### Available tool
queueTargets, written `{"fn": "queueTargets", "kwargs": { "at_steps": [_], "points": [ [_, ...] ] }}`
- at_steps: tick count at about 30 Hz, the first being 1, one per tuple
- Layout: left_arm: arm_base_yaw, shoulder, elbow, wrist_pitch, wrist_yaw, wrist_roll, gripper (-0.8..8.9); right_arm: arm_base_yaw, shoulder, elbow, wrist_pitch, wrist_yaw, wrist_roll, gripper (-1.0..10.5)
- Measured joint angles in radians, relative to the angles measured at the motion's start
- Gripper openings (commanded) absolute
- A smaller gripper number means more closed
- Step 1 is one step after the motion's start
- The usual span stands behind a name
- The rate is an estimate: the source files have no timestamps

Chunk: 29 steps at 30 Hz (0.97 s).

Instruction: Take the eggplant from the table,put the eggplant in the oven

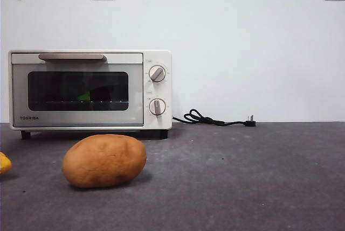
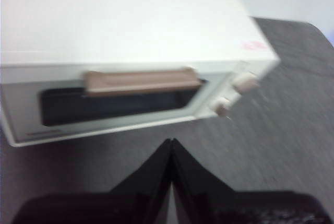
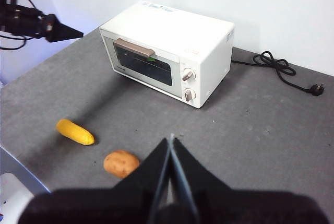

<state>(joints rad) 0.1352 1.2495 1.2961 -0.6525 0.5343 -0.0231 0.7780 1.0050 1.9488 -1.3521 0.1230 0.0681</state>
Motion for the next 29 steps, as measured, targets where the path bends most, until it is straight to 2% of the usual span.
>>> {"fn": "queueTargets", "kwargs": {
  "at_steps": [6, 11, 15, 22, 29],
  "points": [
    [-0.087, -0.167, 0.0, -0.143, -0.139, 0.015, -0.06, 0.0, 0.0, 0.0, 0.0, 0.0, 0.0, -0.1],
    [-0.122, -0.291, 0.0, -0.269, -0.214, 0.016, -0.06, 0.0, 0.0, 0.0, 0.0, 0.0, 0.0, 0.0],
    [-0.126, -0.392, 0.0, -0.351, -0.222, 0.016, -0.06, 0.0, 0.0, 0.0, 0.0, 0.0, 0.0, 0.0],
    [-0.126, -0.529, 0.0, -0.377, -0.222, 0.016, -0.05, 0.0, 0.0, 0.0, 0.0, 0.0, 0.0, 0.0],
    [-0.126, -0.543, 0.003, -0.402, -0.222, 0.016, -0.05, 0.0, 0.0, 0.0, 0.0, 0.0, 0.0, 0.0]
  ]
}}
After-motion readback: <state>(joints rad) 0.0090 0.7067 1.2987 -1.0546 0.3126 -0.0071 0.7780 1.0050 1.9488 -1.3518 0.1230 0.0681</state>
